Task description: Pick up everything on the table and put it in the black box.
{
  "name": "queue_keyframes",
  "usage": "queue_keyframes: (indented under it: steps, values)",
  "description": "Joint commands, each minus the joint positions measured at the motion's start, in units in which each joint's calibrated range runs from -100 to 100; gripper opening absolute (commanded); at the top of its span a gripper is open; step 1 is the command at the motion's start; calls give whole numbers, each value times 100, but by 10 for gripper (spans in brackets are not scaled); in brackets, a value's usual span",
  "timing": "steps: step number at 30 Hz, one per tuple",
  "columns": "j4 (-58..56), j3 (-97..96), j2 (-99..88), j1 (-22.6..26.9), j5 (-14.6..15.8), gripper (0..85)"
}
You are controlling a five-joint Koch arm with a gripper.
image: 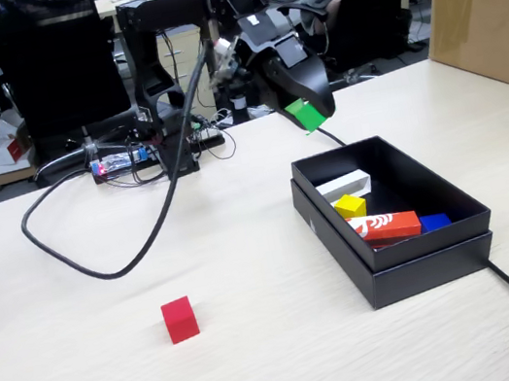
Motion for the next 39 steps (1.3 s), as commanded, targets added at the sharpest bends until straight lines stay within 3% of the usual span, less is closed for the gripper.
queue_keyframes:
  steps: [1, 7, 9, 12, 17, 21, 29, 39]
  values:
    - [134, 565, 464, 10, 15, 12]
    - [575, 520, 1726, -54, -34, 20]
    - [592, 375, 1784, -54, -83, 206]
    - [592, 293, 1784, -49, -98, 267]
    - [592, 220, 1738, -73, -117, 269]
    - [592, 148, 1474, -107, -127, 348]
    - [592, 175, -155, -420, -215, 394]
    - [480, 21, -373, -1651, -747, 395]
